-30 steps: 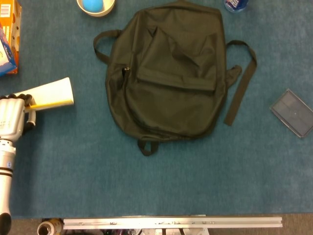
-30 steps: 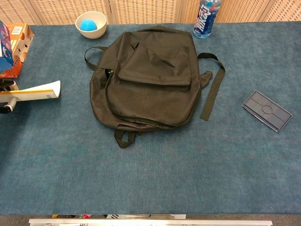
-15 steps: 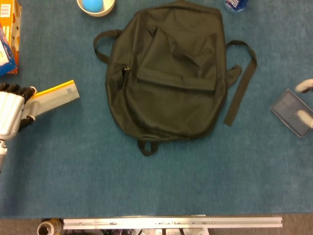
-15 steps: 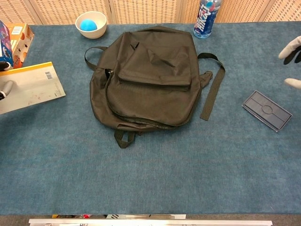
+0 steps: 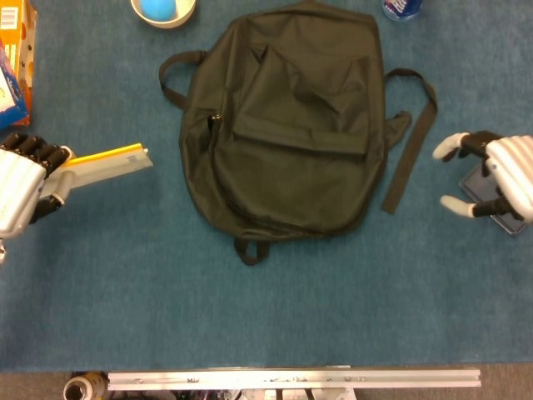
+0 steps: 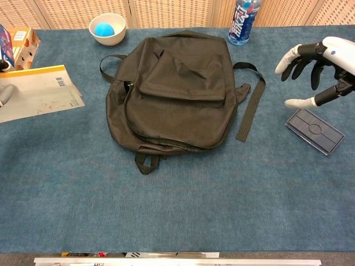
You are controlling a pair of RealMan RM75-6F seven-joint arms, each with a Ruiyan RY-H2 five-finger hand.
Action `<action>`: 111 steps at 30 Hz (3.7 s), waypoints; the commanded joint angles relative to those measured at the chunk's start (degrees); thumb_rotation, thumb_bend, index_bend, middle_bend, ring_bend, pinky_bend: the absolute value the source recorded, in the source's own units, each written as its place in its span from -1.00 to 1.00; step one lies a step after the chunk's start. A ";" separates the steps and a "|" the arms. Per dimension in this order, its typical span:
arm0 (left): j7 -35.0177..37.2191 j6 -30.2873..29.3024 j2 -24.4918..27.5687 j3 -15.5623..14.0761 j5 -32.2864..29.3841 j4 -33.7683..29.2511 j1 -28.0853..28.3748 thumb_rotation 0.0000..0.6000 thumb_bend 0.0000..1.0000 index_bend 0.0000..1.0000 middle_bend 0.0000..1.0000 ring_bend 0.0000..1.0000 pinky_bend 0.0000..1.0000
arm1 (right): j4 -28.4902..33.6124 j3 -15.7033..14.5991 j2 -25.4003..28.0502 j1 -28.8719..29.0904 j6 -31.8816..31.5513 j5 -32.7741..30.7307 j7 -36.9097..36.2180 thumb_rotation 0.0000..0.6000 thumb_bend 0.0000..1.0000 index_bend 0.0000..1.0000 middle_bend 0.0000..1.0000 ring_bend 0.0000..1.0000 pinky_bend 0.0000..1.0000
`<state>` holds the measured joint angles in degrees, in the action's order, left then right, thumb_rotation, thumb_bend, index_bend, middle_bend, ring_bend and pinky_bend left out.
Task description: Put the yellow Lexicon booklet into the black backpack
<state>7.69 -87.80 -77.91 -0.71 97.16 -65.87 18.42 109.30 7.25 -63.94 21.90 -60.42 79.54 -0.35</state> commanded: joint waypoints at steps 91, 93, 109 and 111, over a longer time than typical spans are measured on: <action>1.24 -2.24 1.95 -2.09 6.11 0.00 2.48 1.00 -0.26 0.49 0.24 -0.06 -0.16 | -24.97 6.48 -40.57 35.87 9.79 -41.85 35.26 1.00 0.96 0.01 0.10 -0.05 0.35; 1.53 -2.46 1.96 -2.04 6.20 0.19 2.53 1.00 -0.26 0.49 0.24 -0.06 -0.16 | -25.95 7.86 -41.15 37.00 10.05 -44.10 35.49 1.00 0.97 0.05 0.13 0.00 0.46; 2.81 -3.87 1.73 -1.72 6.64 1.45 2.82 1.00 -0.26 0.49 0.24 -0.06 -0.16 | -30.56 16.52 -42.58 41.38 10.93 -55.11 29.59 1.00 0.97 0.12 0.18 0.14 0.66; 2.95 -4.00 1.70 -1.63 6.80 1.58 3.04 1.00 -0.26 0.49 0.24 -0.06 -0.16 | -31.22 18.49 -43.33 41.96 10.49 -56.19 27.93 1.00 0.99 0.13 0.18 0.16 0.67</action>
<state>10.61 -91.78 -76.20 -2.37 103.92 -64.33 21.42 78.77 24.37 -106.57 63.27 -49.52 24.31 28.85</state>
